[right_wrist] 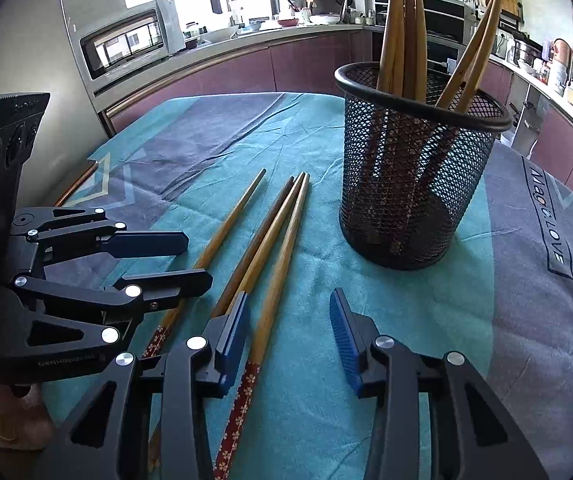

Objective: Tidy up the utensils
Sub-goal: 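Close the left gripper on a chopstick while the right gripper grasps another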

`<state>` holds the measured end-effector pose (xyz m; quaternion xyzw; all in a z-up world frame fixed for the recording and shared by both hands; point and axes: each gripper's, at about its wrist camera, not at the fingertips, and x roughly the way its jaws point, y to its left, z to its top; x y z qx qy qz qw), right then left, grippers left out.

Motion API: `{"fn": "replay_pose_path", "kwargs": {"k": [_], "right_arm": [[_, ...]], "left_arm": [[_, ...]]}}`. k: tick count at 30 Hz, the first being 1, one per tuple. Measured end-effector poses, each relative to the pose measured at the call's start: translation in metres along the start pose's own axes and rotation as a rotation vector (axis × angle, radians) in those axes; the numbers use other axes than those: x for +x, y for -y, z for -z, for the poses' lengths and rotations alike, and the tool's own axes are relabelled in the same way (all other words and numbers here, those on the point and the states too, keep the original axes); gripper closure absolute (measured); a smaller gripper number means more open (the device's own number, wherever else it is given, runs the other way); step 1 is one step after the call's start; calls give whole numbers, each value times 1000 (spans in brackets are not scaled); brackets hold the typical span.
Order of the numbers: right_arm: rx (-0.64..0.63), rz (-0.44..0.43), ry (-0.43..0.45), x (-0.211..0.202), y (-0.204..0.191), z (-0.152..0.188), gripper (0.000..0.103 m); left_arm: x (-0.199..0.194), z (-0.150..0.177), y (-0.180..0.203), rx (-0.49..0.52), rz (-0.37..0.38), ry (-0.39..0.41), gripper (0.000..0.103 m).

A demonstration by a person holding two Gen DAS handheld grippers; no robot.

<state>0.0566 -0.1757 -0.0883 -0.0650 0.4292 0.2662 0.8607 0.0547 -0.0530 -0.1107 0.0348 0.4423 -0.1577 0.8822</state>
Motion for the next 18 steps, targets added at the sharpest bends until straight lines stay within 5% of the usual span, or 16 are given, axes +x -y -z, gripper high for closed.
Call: {"fn": "replay_pose_path", "kwargs": {"k": [10,18], "right_arm": [[1,6,-3,8,1,-9,71],[18,6,-4,15,6,-16,89]], "left_arm": [[4,-5,-3,-9,-8,4,70],[12,-15,-7,-30,-11,0,77]]}}
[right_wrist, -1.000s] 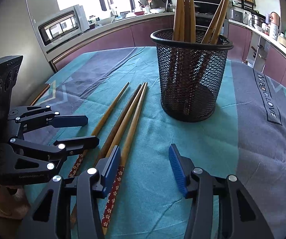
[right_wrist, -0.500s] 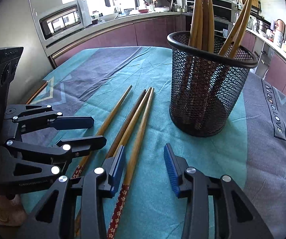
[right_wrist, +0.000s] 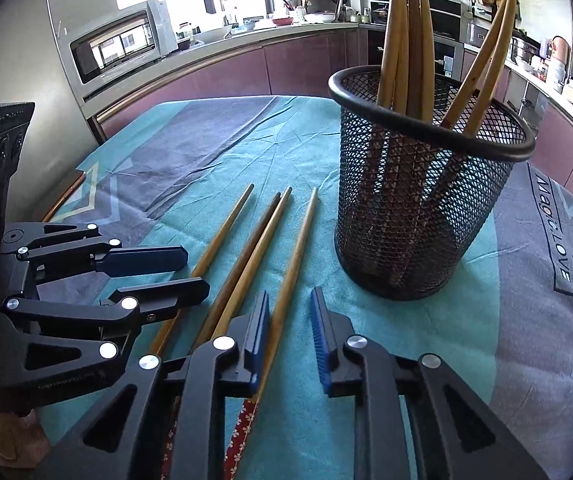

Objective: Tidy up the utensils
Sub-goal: 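Close the left gripper on a chopstick while the right gripper grasps another, then lift the chopsticks upright with both grippers toward the mesh holder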

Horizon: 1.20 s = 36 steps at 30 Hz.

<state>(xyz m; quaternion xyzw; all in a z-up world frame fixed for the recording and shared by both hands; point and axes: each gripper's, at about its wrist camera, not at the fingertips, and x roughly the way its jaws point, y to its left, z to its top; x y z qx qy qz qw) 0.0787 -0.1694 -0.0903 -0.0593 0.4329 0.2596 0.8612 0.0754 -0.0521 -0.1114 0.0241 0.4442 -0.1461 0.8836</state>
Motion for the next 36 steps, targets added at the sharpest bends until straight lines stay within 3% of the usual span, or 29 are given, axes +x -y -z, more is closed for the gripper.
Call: {"fn": "replay_pose_path", "kwargs": {"k": [5,9,25,36], "right_arm": [[25,-20,-1,1,4,-1,94],[47,-39,0,0,8,-1,98],[81,-108,33,-19,11,5,98],[96,-158,103,-45,12,6,98]], "left_arm": [[3,-3,1,-8,2,-1,77],[3,-5,-2,-33,6,-4,87],[-5,-1,-13,-101,27,11,94],[-33,1,-17,-100,62,67,98]]}}
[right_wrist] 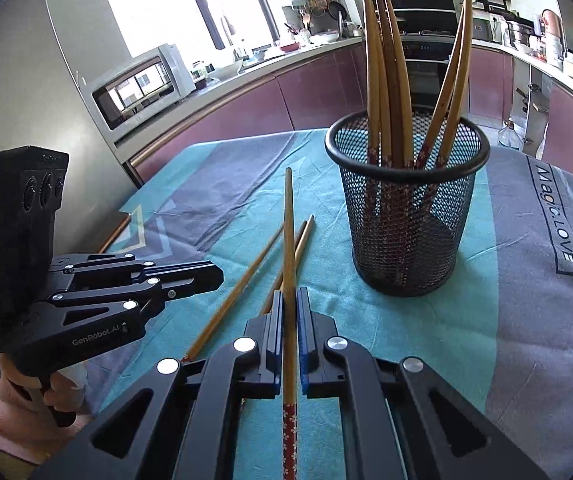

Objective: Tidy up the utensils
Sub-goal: 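Lift the chopsticks upright with both grippers toward the mesh holder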

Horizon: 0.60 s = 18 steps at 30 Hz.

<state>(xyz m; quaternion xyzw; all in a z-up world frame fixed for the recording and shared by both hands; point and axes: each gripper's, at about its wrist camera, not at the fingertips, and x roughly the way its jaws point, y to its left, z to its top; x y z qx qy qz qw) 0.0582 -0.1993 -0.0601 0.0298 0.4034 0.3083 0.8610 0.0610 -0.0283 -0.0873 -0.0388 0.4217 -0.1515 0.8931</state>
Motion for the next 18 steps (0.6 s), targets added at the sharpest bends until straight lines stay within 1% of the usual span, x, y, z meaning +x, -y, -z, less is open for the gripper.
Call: {"fn": "replay_pose_path", "kwargs": {"k": [3,5,6,7,13,17,18], "right_arm": [[0,-6,14,-5,-1,-1,98],[0,-5,17,-6,-2,-1,98],[0,-5,17,-6,-2,-1,98],[0,-4,17,-6,-2,-1,98],[5,-3,13,-4,-1,0,98],[5,-4,14,-4,-1,0,98],[5,-5,14,-4,-1,0,98]], "left_arm": [[-2,1,1,7,-3,0,98],[0,3,1,7,-8,-13,92],[2,4,1,8,-11,-19,87],[5,4,2,14,-20,-26,84],[23,11,4,34,-47,-74,83],[27,12,9,54,-72,-67,84],[28,11,9,57,-79,-66,86]]}}
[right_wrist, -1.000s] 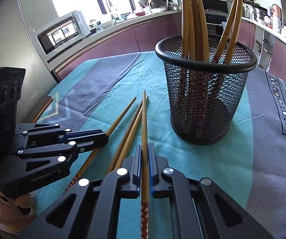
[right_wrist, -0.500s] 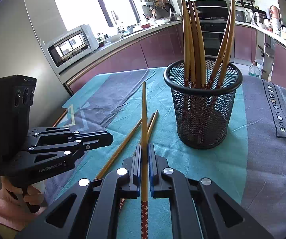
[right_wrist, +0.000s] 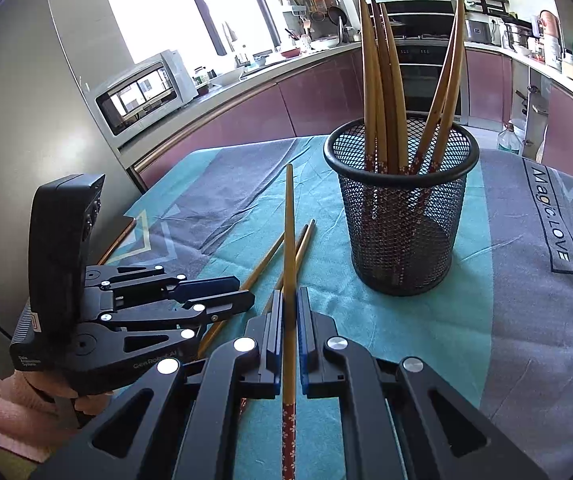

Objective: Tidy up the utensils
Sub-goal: 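Lift the chopsticks upright with both grippers toward the mesh holder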

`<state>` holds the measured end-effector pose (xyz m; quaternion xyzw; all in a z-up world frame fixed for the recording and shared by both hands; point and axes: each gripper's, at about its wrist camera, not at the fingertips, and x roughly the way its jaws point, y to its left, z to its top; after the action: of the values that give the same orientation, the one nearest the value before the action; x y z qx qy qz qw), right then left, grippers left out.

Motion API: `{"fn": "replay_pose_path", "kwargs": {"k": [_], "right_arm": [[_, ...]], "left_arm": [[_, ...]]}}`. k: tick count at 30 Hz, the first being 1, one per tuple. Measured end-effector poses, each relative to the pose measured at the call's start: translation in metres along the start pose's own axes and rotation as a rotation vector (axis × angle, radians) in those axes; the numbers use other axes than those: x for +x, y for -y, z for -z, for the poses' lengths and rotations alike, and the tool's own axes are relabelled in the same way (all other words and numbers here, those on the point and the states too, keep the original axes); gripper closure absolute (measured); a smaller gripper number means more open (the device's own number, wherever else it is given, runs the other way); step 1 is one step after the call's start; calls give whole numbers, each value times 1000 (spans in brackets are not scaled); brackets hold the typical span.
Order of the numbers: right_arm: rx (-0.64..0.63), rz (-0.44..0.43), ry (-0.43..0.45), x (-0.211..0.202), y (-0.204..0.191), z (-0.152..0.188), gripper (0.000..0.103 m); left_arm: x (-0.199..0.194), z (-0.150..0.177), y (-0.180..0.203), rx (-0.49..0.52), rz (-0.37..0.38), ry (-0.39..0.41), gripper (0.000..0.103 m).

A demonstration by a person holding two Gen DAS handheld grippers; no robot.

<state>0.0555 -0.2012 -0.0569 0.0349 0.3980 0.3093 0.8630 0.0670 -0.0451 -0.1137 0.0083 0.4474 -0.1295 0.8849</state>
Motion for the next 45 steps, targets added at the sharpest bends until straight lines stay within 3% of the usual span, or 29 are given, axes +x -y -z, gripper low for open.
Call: {"fn": "replay_pose_path", "kwargs": {"k": [4,11,19,31,45], "right_arm": [[1,-2,6,-1,0,0,98],[0,-4,19,-6,1,-1,98],[3,-8,56,-19,2,-4,98],[34,-5,151,-49,13,-17,98],[26,-12,236,-74,20,-31,98]], "left_arm": [[2,-1,3,0,-17,5,94],[-1,-4,1,-15,-6,14,95],[-25,-7,-3,-32,54,57,95],[-81,-24,-10,-55,222,177,95],[-131,-37,-20,-90,292,305,95]]}}
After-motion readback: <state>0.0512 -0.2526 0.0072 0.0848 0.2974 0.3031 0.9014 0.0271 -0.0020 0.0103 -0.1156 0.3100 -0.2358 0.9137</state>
